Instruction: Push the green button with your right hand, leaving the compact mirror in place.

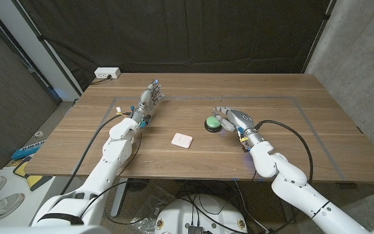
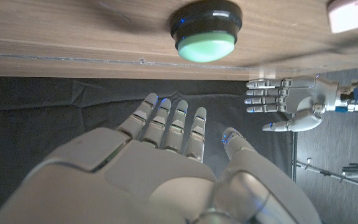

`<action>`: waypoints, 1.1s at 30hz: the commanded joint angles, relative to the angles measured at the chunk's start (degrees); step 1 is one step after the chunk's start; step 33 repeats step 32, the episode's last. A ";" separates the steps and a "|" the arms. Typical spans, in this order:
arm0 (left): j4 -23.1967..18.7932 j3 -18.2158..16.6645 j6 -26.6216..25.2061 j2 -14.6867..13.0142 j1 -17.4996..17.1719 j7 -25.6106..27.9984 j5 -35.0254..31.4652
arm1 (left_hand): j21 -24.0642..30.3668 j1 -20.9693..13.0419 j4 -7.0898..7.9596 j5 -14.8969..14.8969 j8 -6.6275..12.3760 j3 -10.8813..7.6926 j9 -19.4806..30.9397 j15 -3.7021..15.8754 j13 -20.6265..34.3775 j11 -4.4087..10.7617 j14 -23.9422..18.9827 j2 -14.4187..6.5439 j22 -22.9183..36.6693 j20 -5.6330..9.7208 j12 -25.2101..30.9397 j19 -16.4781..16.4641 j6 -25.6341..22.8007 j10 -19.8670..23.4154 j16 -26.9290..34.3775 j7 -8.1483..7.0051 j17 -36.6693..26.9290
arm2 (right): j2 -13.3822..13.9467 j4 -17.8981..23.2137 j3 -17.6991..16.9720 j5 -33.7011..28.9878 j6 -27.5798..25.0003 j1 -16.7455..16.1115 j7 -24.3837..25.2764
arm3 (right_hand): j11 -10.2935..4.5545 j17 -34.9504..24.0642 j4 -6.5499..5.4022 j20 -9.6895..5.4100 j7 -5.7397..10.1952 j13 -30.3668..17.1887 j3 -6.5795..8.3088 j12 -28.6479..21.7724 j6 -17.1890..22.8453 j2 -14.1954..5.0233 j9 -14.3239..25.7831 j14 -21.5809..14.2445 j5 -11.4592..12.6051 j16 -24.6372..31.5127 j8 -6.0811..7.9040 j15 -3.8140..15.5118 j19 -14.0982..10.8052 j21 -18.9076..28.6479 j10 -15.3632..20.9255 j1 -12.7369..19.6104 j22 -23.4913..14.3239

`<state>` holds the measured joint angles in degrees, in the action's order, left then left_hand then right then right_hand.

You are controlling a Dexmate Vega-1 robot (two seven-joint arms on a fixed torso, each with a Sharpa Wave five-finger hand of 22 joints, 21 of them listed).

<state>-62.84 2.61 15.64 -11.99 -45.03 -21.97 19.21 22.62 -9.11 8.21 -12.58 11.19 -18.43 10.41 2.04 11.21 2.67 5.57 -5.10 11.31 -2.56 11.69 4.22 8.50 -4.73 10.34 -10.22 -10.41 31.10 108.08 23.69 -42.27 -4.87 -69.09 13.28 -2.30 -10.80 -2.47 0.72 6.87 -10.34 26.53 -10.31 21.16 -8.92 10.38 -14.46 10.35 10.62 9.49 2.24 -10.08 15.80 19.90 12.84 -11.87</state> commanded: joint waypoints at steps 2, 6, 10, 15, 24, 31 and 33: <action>1.17 -0.62 0.34 -0.68 0.68 -2.06 0.78 | -0.14 0.15 0.04 -0.35 -0.25 0.33 0.17 1.29 -0.03 0.04 0.65 -0.44 0.28 0.11 0.03 0.35 0.39 -0.51 0.40 -0.09 -0.14 | -4.13 -1.12 -3.01 7.81 3.50 -0.73 4.82 | 0.34 0.04 0.07 0.41 -0.57 -0.19 -0.45 -0.52 -0.35 0.96 0.21 0.10 -0.38 0.27 0.40 1.41 0.14 -0.19 0.31 0.09 -0.28; 1.98 -0.85 0.42 -1.03 1.22 -2.88 0.99 | -0.14 0.16 0.03 -0.36 -0.25 0.34 0.17 1.29 -0.03 0.09 0.63 -0.45 0.28 0.11 0.03 0.34 0.38 -0.52 0.41 -0.11 -0.13 | -5.19 -0.89 -3.83 9.54 3.84 -0.65 5.43 | 0.79 0.22 0.39 0.70 -1.01 -0.19 -0.59 -0.73 -0.42 1.42 0.19 -0.15 -0.31 0.25 0.58 0.96 0.14 -0.20 0.50 0.22 -0.27; 3.03 -1.16 0.74 -1.29 1.84 -3.85 1.31 | -0.14 0.17 0.02 -0.38 -0.24 0.36 0.17 1.26 -0.03 0.13 0.64 -0.45 0.28 0.12 0.05 0.32 0.37 -0.50 0.41 -0.13 -0.13 | -6.31 -0.63 -4.64 11.52 4.12 -0.52 5.73 | 1.01 0.35 0.64 1.04 -1.26 -0.18 -0.74 -0.87 -0.30 1.86 0.18 -0.38 -0.27 0.25 0.76 0.49 0.16 -0.22 0.66 0.26 -0.26; 4.64 -1.64 1.33 -1.60 2.48 -5.26 1.80 | -0.18 0.18 0.01 -0.41 -0.23 0.38 0.17 1.31 -0.03 0.16 0.64 -0.46 0.28 0.08 0.04 0.39 0.37 -0.53 0.41 -0.19 -0.13 | -7.63 -0.71 -5.44 14.01 4.74 -0.29 5.96 | 1.31 0.41 0.73 1.35 -1.72 -0.18 -1.00 -0.97 -0.13 2.31 0.17 -0.52 -0.24 0.23 0.93 0.14 0.24 -0.26 0.68 0.07 -0.25; 8.25 -2.55 2.41 -2.31 3.74 -8.45 2.63 | -0.20 0.21 -0.02 -0.45 -0.23 0.41 0.17 1.33 -0.04 0.05 0.60 -0.47 0.27 0.06 0.06 0.40 0.39 -0.52 0.43 -0.22 -0.12 | -9.84 0.69 -6.12 15.30 3.14 -1.23 7.41 | 1.62 0.41 0.56 1.71 -2.05 -0.17 -1.25 -1.21 0.25 2.51 0.16 -0.67 -0.17 0.24 1.16 -0.28 0.32 -0.31 1.08 -0.38 -0.24; 12.65 -2.86 3.71 -2.10 5.73 -10.99 2.87 | -0.18 0.22 -0.03 -0.48 -0.22 0.43 0.16 1.29 -0.04 0.07 0.61 -0.49 0.28 0.08 0.05 0.32 0.35 -0.56 0.42 -0.16 -0.12 | -11.30 2.54 -5.80 13.80 1.20 -2.51 9.72 | 1.87 0.43 0.44 1.81 -2.31 -0.17 -1.26 -1.37 0.52 2.42 0.16 -0.90 -0.10 0.27 1.29 -0.28 0.32 -0.33 1.39 -0.59 -0.23; 13.32 -2.97 3.98 -2.05 6.02 -11.24 2.89 | -0.19 0.22 -0.04 -0.48 -0.23 0.44 0.16 1.29 -0.04 0.08 0.63 -0.49 0.28 0.07 0.06 0.34 0.40 -0.55 0.42 -0.19 -0.11 | -11.51 2.56 -5.78 13.82 1.16 -2.57 9.96 | 1.84 0.43 0.42 1.81 -2.31 -0.17 -1.25 -1.38 0.55 2.40 0.16 -0.92 -0.09 0.27 1.30 -0.25 0.35 -0.34 1.40 -0.61 -0.23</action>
